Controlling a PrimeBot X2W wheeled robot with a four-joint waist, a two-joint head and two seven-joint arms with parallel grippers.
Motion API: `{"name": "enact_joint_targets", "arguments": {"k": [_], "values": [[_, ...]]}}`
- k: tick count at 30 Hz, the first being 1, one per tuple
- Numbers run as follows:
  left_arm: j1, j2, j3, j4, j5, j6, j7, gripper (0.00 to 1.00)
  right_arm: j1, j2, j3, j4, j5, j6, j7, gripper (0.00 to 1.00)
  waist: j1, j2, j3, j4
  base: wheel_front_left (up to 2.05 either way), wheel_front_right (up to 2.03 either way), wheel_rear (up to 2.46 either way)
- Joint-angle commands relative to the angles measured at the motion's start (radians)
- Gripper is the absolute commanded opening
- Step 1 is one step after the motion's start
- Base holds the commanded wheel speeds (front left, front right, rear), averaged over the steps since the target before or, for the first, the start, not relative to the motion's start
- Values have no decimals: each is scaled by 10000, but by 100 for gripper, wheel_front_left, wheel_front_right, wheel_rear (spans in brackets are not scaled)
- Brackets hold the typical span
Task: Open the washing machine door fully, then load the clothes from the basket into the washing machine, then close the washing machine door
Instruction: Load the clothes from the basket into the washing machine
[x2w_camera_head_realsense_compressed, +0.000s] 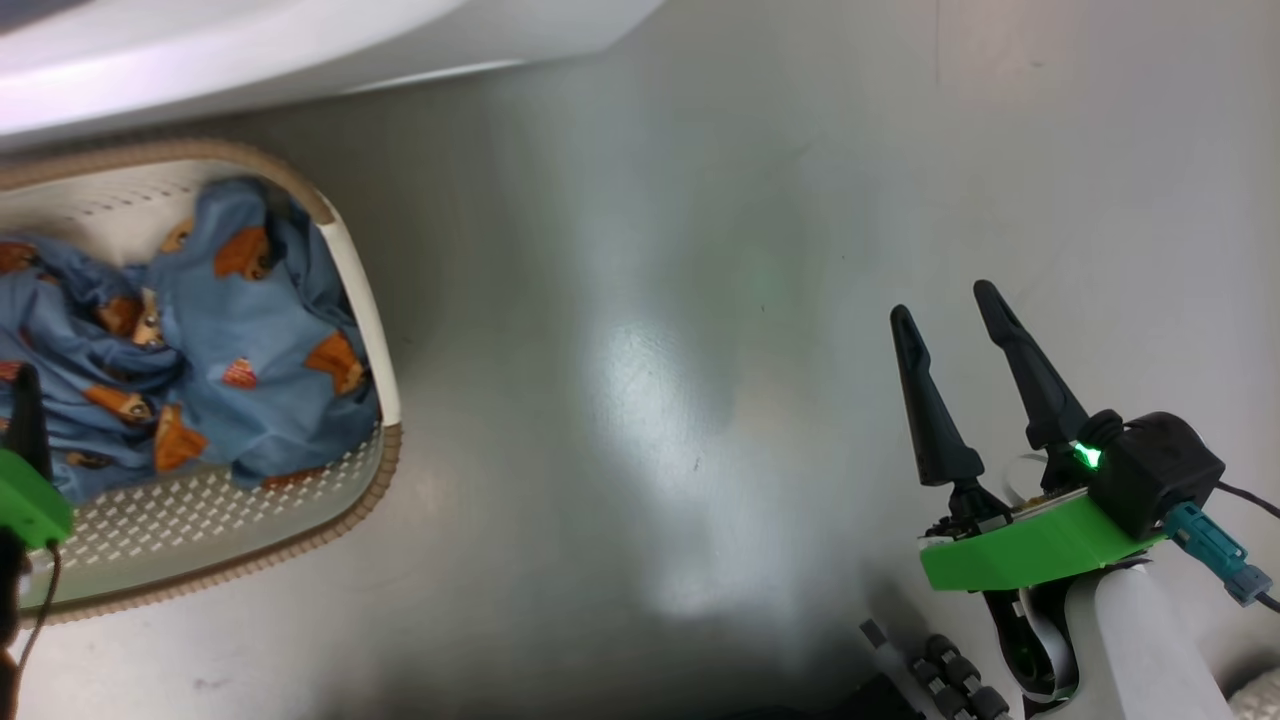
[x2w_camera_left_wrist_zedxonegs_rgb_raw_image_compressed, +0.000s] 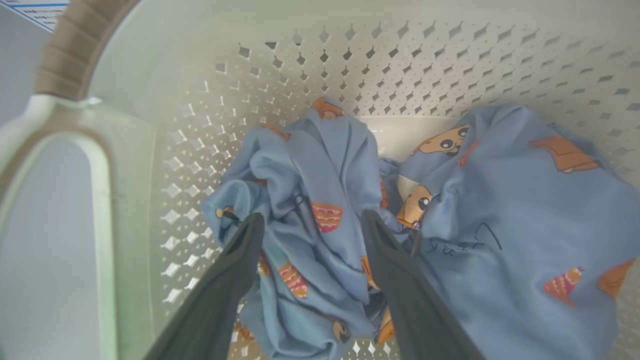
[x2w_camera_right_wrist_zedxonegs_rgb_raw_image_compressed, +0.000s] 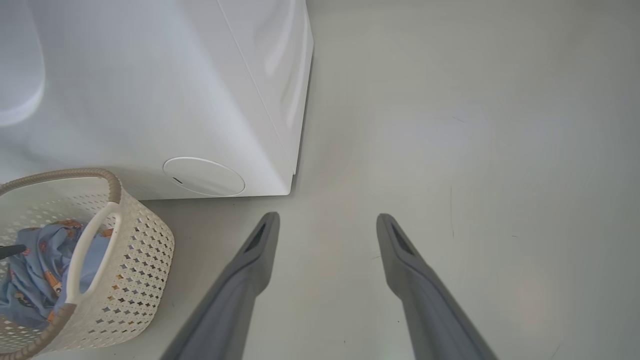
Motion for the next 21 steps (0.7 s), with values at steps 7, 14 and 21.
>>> {"name": "enact_joint_targets", "arguments": {"k": [7,14,21], "values": [[-403,690,-65,293,-529,-13,148,100,68,12,296,-216,194,16,-120,100,0,0,572,-223,0,0,0],[-1003,950,-136,954,-677,18,449,100,-26,12,316,-261,245,16,-120,100,0,0,937,-317,0,0,0],[-1767,997,-240,1549,-667,226,870,100,-66,12,306,-329,244,16,-120,100,0,0,1184,-404,0,0,0]]}}
